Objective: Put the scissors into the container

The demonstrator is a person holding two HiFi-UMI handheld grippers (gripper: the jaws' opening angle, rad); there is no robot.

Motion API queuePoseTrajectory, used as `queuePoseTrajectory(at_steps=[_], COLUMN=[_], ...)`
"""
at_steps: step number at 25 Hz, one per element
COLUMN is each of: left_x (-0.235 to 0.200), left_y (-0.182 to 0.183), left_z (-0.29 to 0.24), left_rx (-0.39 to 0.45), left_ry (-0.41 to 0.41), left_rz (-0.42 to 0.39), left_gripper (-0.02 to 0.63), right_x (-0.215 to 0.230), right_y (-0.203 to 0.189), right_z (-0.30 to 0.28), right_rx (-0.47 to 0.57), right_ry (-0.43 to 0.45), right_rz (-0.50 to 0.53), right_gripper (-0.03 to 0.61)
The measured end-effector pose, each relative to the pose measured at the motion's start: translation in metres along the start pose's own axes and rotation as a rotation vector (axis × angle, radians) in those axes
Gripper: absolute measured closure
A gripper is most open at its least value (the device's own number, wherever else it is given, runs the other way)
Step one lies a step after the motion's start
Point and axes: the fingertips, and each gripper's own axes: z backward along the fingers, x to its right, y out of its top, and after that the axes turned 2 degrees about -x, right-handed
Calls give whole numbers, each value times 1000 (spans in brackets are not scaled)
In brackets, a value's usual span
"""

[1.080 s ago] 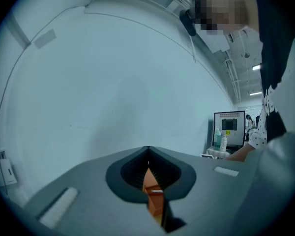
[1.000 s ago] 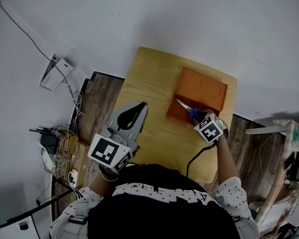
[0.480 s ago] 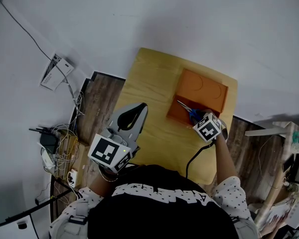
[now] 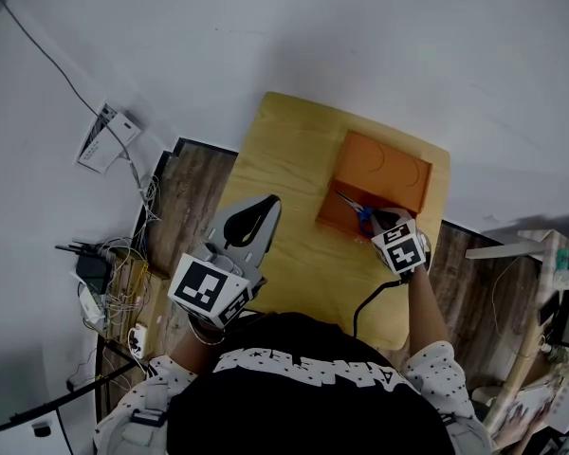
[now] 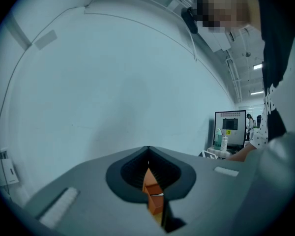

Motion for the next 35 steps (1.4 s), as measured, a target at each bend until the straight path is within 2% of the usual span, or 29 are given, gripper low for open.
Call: queuePoseTrajectory(at_steps=[1,8,15,21,28,35], left_x=[2,13,24,28,30,40], left_y=[0,5,7,7,7,6], left_z=[1,3,8,15,22,21], left_rx=[1,12,21,26,27,23], left_ry=[-3,-26,-41,-42,-43,-66], left_rz=[-2,-14,-24,-29,-44,-46], left_gripper=[612,612,612,612,612,612], right_x=[3,0,-16,-25,-31,-29], right_y=[3,27,42,46,51,46], right_z=[7,62,114,131,154,170], right_rx=[38,248,379,412,478,485], right_ry=[-16,-77,-140,-177,-186,-202], right_rz=[-37,-178,-180,-156,-204,-227], right_gripper=[565,565,565,565,565,565])
